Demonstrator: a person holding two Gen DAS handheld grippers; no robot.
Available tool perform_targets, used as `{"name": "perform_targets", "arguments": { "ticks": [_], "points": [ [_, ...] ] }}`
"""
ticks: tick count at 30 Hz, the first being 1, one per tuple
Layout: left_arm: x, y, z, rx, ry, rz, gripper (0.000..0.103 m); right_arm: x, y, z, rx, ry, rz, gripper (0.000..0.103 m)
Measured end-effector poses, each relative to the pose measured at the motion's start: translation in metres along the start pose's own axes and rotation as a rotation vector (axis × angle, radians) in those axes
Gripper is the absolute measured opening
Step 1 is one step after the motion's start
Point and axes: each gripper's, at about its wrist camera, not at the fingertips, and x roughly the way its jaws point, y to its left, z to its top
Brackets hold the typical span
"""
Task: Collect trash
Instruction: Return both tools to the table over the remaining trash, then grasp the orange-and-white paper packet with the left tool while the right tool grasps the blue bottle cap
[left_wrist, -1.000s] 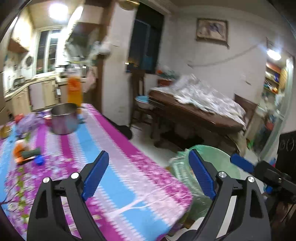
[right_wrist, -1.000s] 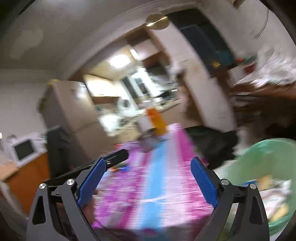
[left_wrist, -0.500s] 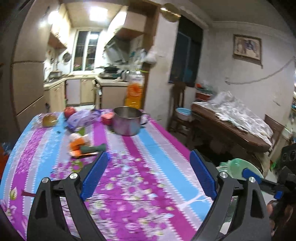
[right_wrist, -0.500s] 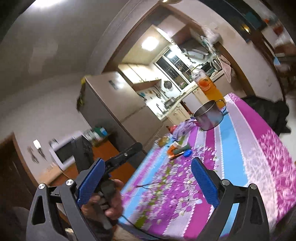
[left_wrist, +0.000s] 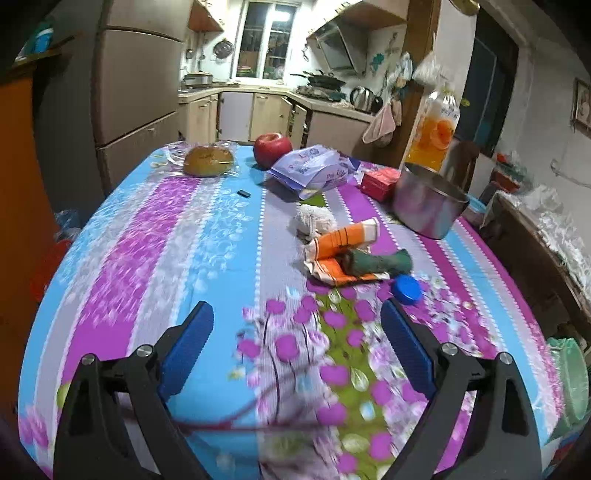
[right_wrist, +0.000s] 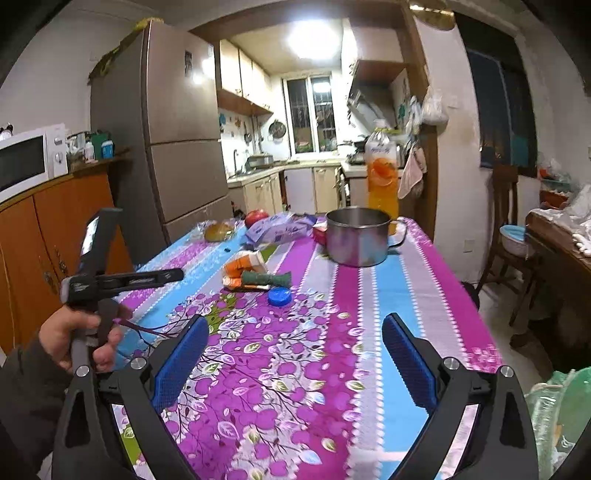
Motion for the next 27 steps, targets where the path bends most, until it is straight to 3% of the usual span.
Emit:
{"name": "perform_targets", "arguments": {
  "ticks": [5, 8, 15, 18, 20, 22, 25, 27],
  "points": [
    [0.050, -0.009, 0.028, 0.137, 0.036, -0.041, 0.084, 0.032, -0.001, -0.001, 0.001, 0.040, 0.022, 0.095],
    [0.075, -0.004, 0.042, 0.160, 0.052, -0.126, 0.078, 0.050, -0.007, -0.002, 0.010, 0.055, 0.024, 0.095],
    [0.113, -0.006, 0.050, 0.195, 0.081, -0.247, 0.078, 0.072, -0.023, -0.006, 0.039, 0.096, 0.034, 0.095],
    [0.116, -0.013, 0.050, 0.205, 0.095, -0.275, 0.058, 0.079, -0.022, -0.007, 0.039, 0.108, 0.050, 0.095],
    [0.118, -0.023, 0.046, 0.236, 0.137, -0.278, 0.025, 0.082, -0.019, -0.008, 0.034, 0.110, 0.066, 0.093],
    [0.117, -0.029, 0.042, 0.248, 0.154, -0.273, 0.012, 0.080, -0.016, -0.007, 0.029, 0.116, 0.078, 0.085],
    [0.093, -0.039, 0.034, 0.248, 0.129, -0.266, 0.009, 0.078, -0.012, -0.007, 0.018, 0.122, 0.087, 0.075],
    [0.069, -0.044, 0.029, 0.263, 0.098, -0.302, 0.009, 0.074, -0.011, -0.006, 0.015, 0.122, 0.090, 0.074]
  ]
}}
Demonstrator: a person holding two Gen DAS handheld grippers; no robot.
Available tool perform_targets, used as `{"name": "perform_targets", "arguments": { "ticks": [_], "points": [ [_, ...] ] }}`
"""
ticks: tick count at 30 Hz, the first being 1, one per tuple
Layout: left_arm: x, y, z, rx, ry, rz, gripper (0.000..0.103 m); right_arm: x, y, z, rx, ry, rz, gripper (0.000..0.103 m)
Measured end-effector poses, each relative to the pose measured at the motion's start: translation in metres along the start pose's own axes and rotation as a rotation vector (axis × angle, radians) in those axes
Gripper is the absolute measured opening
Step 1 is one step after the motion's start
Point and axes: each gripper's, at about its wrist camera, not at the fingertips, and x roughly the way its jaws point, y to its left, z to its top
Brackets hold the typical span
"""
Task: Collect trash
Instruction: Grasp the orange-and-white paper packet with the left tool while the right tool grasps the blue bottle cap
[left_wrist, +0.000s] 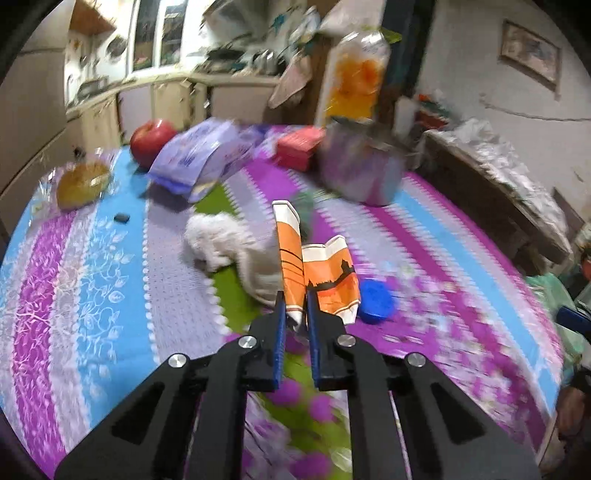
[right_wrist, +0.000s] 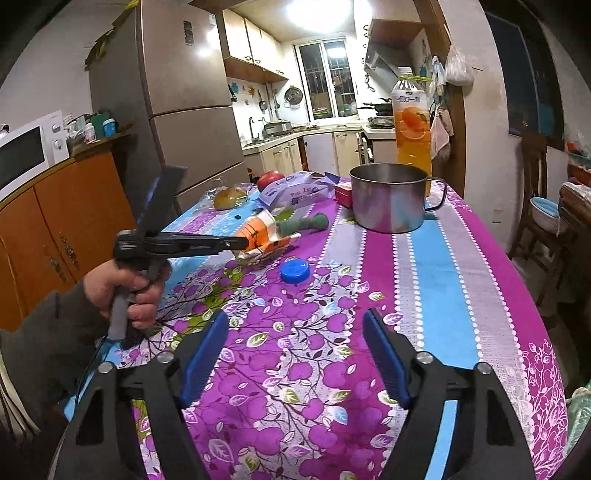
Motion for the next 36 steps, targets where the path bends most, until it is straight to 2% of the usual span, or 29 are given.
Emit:
{"name": "perform_targets", "arguments": {
  "ticks": [3, 4, 5, 7, 11, 12, 14, 15, 16, 17, 19, 21, 23, 25, 27, 28, 30, 32, 34, 36],
  "points": [
    [-0.041, -0.018, -0.013, 0.024, -0.041, -0.098, 0.009, -0.004, 0.001, 0.000, -0.003, -0.003, 0.008, 0.072],
    [-0.047, -0.022, -0.017, 0.055, -0.038, -0.053, 0.009, -0.007, 0.003, 0.000, -0.006, -0.004, 0.011, 0.072],
    [-0.048, -0.022, -0.022, 0.085, -0.022, 0.046, 0.010, -0.007, 0.003, 0.000, -0.007, -0.005, 0.014, 0.072],
    [-0.044, -0.008, -0.029, 0.030, 0.015, 0.057, 0.010, -0.006, 0.005, 0.002, 0.000, 0.001, 0.025, 0.072],
    [-0.043, 0.003, -0.036, -0.011, 0.032, 0.064, 0.013, -0.006, 0.011, 0.005, -0.012, 0.001, 0.036, 0.072],
    [-0.043, 0.006, -0.036, -0.020, 0.035, 0.068, 0.016, -0.006, 0.012, 0.005, -0.017, 0.003, 0.036, 0.072],
    [-0.042, 0.012, -0.037, -0.045, 0.040, 0.076, 0.043, -0.006, 0.013, 0.007, -0.024, 0.008, 0.031, 0.072],
    [-0.043, 0.014, -0.037, -0.054, 0.032, 0.088, 0.047, -0.005, 0.014, 0.008, -0.024, 0.011, 0.029, 0.072],
    [-0.043, 0.015, -0.037, -0.059, 0.025, 0.089, 0.056, -0.002, 0.013, 0.010, -0.022, 0.016, 0.031, 0.072],
    [-0.043, 0.015, -0.037, -0.062, 0.023, 0.090, 0.061, 0.000, 0.013, 0.012, -0.021, 0.020, 0.032, 0.072],
    [-0.037, 0.016, -0.034, -0.076, 0.026, 0.088, 0.063, 0.012, 0.011, 0.018, -0.024, 0.041, 0.035, 0.072],
    [-0.027, 0.018, -0.031, -0.095, 0.045, 0.080, 0.063, 0.032, 0.011, 0.027, -0.030, 0.077, 0.045, 0.069],
    [-0.015, 0.019, -0.030, -0.113, 0.074, 0.094, 0.063, 0.056, 0.010, 0.035, -0.033, 0.123, 0.051, 0.060],
    [-0.007, 0.020, -0.033, -0.122, 0.095, 0.101, 0.063, 0.085, 0.010, 0.041, -0.058, 0.177, 0.037, 0.056],
    [0.001, 0.017, -0.037, -0.112, 0.115, 0.116, 0.061, 0.113, 0.010, 0.045, -0.076, 0.228, 0.028, 0.056],
    [0.004, 0.015, -0.039, -0.107, 0.121, 0.115, 0.056, 0.125, 0.010, 0.046, -0.085, 0.246, 0.023, 0.056],
    [0.007, 0.012, -0.040, -0.089, 0.118, 0.134, 0.053, 0.144, 0.013, 0.048, -0.102, 0.276, 0.022, 0.056],
    [0.007, 0.013, -0.040, -0.098, 0.115, 0.130, 0.033, 0.159, 0.016, 0.049, -0.117, 0.293, 0.007, 0.056],
    [0.006, 0.017, -0.040, -0.123, 0.110, 0.118, 0.022, 0.171, 0.018, 0.049, -0.133, 0.308, -0.010, 0.055],
    [0.005, 0.019, -0.041, -0.140, 0.100, 0.121, 0.019, 0.180, 0.020, 0.047, -0.146, 0.316, -0.030, 0.052]
  ]
}}
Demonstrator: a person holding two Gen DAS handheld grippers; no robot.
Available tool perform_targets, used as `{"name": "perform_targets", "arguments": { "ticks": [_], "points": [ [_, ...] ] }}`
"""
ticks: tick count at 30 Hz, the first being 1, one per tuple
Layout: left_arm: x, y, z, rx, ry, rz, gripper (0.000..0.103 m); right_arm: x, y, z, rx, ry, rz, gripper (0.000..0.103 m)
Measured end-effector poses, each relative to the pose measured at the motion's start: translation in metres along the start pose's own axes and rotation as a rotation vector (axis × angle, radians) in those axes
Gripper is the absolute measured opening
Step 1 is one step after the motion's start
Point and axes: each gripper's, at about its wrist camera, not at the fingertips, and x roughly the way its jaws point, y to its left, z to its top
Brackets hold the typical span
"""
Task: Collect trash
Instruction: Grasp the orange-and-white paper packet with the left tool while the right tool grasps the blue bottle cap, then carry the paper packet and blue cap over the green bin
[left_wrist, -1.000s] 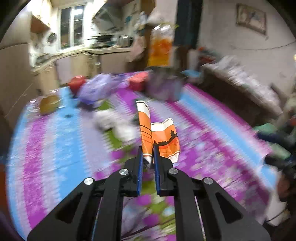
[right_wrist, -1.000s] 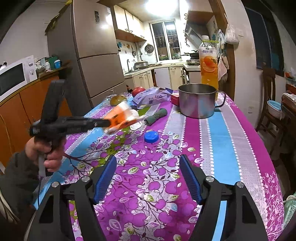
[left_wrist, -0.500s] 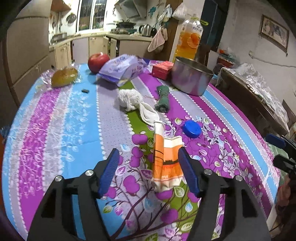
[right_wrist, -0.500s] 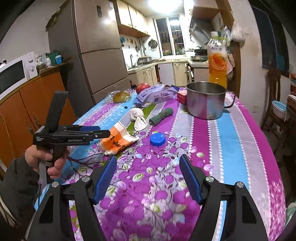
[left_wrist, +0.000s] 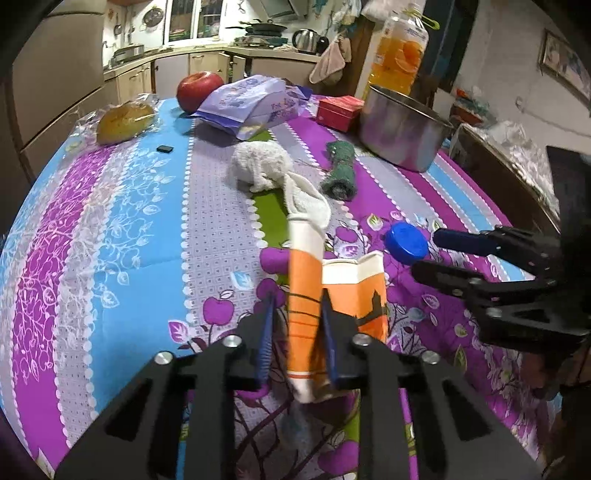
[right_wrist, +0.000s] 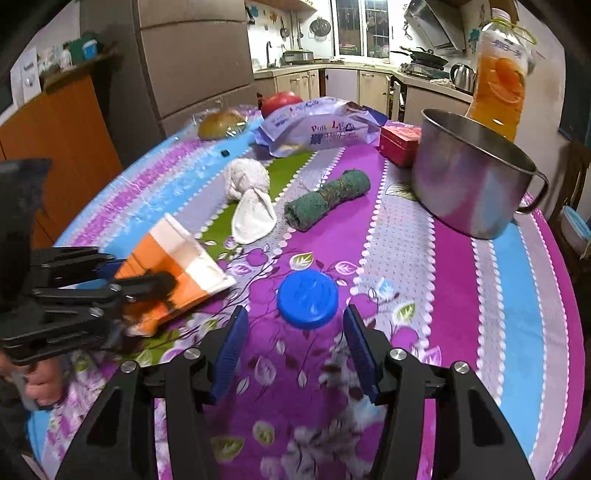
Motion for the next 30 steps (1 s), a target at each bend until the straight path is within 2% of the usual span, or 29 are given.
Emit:
{"name": "perform_targets", "arguments": {
  "ticks": [2, 12, 16, 19, 20, 22, 30],
  "points": [
    [-0.001, 0.000, -0.001, -0.002, -0.005, 0.007, 0.018, 0.006, 0.000, 0.000, -0.001, 0.007, -0.019, 0.049],
    [0.000, -0.001, 0.001, -0.014, -0.009, 0.011, 0.018, 0.014, 0.004, 0.005, -0.003, 0.002, -0.042, 0.047],
    [0.001, -0.003, 0.002, -0.006, -0.014, 0.028, 0.018, 0.013, 0.004, 0.004, -0.002, -0.001, -0.055, 0.040],
    [-0.001, -0.006, 0.002, 0.004, -0.028, 0.045, 0.012, 0.006, 0.005, 0.001, 0.004, -0.022, -0.071, 0.040],
    [-0.002, -0.007, 0.002, 0.005, -0.035, 0.056, 0.009, 0.001, 0.005, -0.002, 0.006, -0.036, -0.078, 0.040],
    [-0.008, -0.010, 0.000, 0.004, -0.061, 0.083, 0.009, -0.011, 0.005, -0.007, 0.018, -0.066, -0.090, 0.040],
    [-0.067, -0.049, -0.009, 0.041, -0.266, 0.158, 0.009, -0.110, 0.007, -0.046, 0.068, -0.282, -0.173, 0.040]
  ]
}}
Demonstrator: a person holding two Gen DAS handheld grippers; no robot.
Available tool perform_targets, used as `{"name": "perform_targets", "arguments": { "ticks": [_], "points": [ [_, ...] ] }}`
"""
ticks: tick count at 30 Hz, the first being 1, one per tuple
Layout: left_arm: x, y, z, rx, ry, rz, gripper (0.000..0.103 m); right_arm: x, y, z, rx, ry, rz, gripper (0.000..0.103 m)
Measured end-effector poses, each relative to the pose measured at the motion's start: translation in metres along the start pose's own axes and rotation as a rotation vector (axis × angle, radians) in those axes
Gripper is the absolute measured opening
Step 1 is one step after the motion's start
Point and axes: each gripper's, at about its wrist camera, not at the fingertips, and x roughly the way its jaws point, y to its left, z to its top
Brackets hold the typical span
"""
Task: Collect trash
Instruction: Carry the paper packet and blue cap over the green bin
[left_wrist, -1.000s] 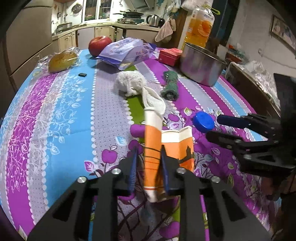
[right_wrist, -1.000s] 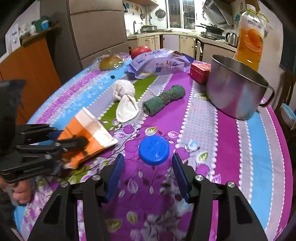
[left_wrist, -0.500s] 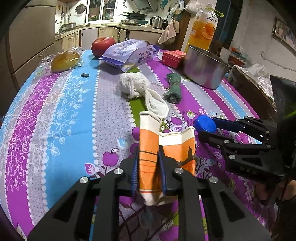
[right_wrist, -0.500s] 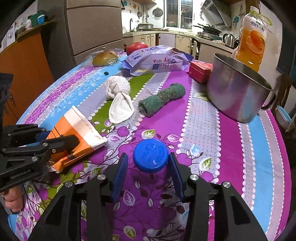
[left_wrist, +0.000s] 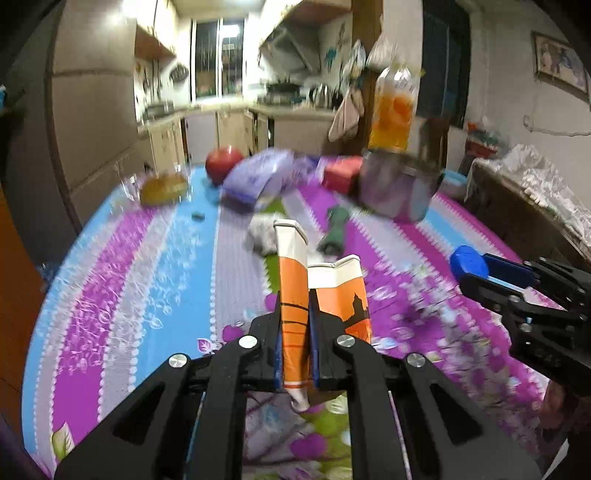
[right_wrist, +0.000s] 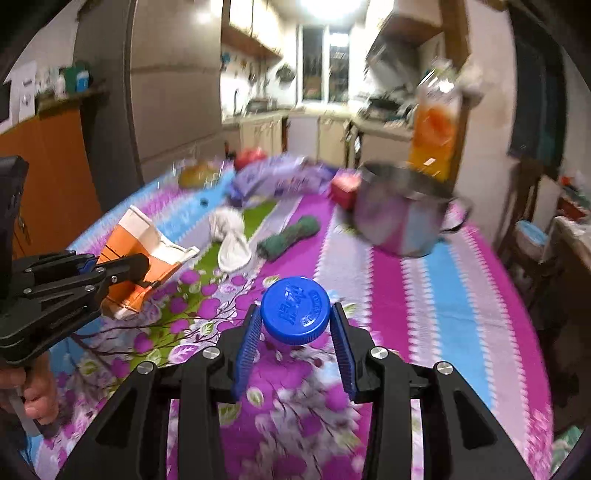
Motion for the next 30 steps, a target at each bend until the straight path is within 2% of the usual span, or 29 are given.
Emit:
{"name": "perform_targets", "arguments": {
  "ticks": [5, 10, 19, 30],
  "points": [
    [-0.048, -0.047, -0.003, 0.031, -0.124, -0.010, 0.009, -0.072, -0.020, -0.013, 0.046, -0.127, -0.095, 0.040],
    [-0.078, -0.107, -0.004, 0.064, -0.208, -0.073, 0.009, -0.138, -0.046, -0.030, 0.063, -0.212, -0.204, 0.040],
    [-0.097, -0.193, -0.001, 0.114, -0.251, -0.221, 0.009, -0.233, -0.107, -0.064, 0.134, -0.263, -0.373, 0.040],
    [-0.118, -0.307, -0.008, 0.231, -0.280, -0.433, 0.009, -0.341, -0.194, -0.119, 0.231, -0.301, -0.569, 0.040]
  ]
}}
